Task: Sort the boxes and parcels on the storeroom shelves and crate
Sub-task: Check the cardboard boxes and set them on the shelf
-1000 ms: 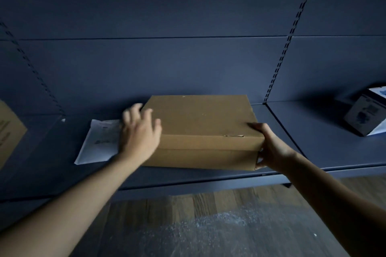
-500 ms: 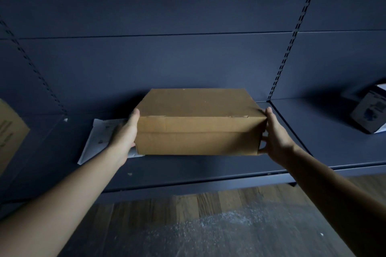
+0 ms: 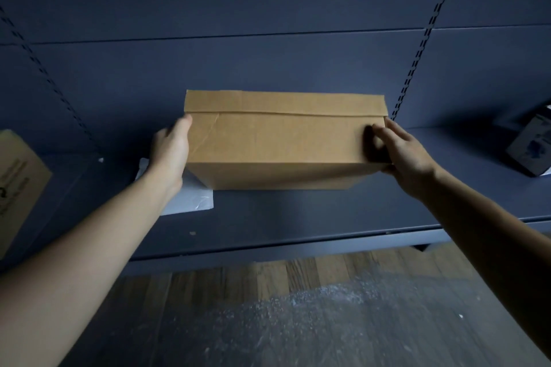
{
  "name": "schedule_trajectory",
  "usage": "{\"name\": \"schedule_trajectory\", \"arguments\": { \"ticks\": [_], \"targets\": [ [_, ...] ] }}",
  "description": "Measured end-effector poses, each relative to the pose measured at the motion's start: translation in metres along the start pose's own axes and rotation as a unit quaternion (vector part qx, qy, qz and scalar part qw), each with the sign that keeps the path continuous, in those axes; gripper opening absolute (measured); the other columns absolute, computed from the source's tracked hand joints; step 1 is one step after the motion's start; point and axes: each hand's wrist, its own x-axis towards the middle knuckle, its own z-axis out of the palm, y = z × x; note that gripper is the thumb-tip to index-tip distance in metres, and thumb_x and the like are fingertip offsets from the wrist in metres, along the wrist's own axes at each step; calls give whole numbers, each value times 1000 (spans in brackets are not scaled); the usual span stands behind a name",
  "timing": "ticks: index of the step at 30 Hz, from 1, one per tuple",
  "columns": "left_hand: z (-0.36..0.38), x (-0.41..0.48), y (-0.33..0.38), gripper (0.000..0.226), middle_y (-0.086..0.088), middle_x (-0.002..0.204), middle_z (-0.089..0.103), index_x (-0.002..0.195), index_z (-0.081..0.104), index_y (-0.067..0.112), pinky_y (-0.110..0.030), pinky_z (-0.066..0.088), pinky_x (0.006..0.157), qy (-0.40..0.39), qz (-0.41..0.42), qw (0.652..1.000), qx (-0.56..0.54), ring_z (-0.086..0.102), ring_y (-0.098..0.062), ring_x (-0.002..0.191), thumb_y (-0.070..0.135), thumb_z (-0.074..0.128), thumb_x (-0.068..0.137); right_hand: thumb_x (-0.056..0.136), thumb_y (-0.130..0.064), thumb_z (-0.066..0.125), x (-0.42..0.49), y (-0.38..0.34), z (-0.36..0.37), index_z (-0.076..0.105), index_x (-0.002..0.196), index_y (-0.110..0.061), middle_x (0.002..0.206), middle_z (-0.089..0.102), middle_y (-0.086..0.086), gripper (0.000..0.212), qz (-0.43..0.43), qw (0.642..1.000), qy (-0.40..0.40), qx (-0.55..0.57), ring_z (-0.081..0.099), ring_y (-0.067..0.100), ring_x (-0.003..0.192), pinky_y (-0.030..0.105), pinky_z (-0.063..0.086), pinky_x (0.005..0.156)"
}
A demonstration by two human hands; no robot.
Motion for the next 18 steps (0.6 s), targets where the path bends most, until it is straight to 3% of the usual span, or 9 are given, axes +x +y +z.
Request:
{"name": "schedule_trajectory", "arguments": {
  "ticks": [2, 6, 9, 14, 16, 18],
  "targets": [
    [1, 1, 7, 45, 1, 113, 56, 120, 53, 17, -36, 40, 94, 3, -9, 1000, 3, 53, -20, 108, 50, 54, 89, 100, -35, 47, 1, -5, 0, 60, 123, -36, 107, 62, -9, 26, 2, 1000, 5, 14, 55, 8, 90, 29, 40, 68],
    [0, 3, 14, 32, -3, 90, 51, 86, 51, 21, -38, 39, 77, -31, -10, 999, 32, 51, -21, 85, 50, 53, 73, 100, -34, 49, 1, -11, 0, 58, 130, -26, 102, 63, -11, 32, 6, 1000, 5, 9, 58, 4, 87, 24, 44, 66],
    [4, 4, 15, 22, -5, 89, 48, 92, 49, 19, -38, 35, 73, -18, -10, 999, 46, 48, -21, 83, 39, 47, 84, 99, -32, 51, 1, -14, -1, 59, 129, -24, 101, 65, -10, 31, 4, 1000, 3, 1, 61, 4, 87, 22, 46, 66],
    [11, -2, 18, 24, 2, 84, 49, 98, 48, 17, -36, 39, 78, 8, 7, 999, 46, 49, -21, 86, 39, 43, 91, 99, -39, 48, -2, -22, 1, 57, 123, -26, 95, 62, -9, 28, 3, 1000, 1, -14, 58, 5, 82, 21, 43, 64],
    [12, -6, 20, 28, 3, 99, 53, 102, 47, 21, -39, 44, 93, 6, -7, 999, 36, 54, -22, 100, 46, 43, 90, 99, -42, 48, -3, -22, 2, 57, 120, -28, 96, 62, -9, 27, 5, 1000, 3, -16, 59, 8, 88, 24, 44, 69],
    [13, -7, 19, 33, 4, 115, 52, 109, 46, 24, -44, 39, 105, 9, -17, 999, 31, 51, -21, 113, 52, 42, 91, 96, -45, 50, -2, -19, 2, 57, 117, -31, 99, 61, -8, 26, -3, 999, 28, -22, 59, 14, 98, 28, 46, 75]
  ]
}}
